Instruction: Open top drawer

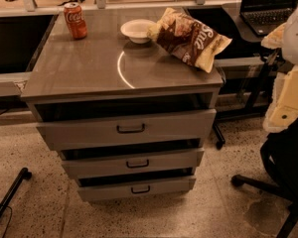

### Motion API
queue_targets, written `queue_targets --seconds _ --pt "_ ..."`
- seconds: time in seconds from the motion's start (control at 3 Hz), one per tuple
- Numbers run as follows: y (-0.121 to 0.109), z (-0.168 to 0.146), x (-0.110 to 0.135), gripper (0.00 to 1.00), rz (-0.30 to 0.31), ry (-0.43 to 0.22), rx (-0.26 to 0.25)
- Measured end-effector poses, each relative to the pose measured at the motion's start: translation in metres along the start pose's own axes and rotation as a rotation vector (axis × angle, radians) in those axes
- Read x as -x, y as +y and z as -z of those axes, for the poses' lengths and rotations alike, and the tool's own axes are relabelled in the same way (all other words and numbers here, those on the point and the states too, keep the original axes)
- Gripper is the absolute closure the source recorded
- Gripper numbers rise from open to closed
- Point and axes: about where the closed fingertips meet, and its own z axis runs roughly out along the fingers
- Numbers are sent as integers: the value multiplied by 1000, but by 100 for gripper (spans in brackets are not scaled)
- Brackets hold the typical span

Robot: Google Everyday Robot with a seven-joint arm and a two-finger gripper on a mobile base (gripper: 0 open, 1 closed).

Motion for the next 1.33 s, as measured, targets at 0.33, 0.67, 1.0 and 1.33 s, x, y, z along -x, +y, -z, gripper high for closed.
queue_targets --seconds 0.33,0.67,1.0,1.33 --pt "6 -11 7 0 25 -34 12" --pt "6 -11 7 0 25 -33 12" --pt "12 -27 14 0 61 -21 34" --pt "28 -57 37 0 144 -36 65"
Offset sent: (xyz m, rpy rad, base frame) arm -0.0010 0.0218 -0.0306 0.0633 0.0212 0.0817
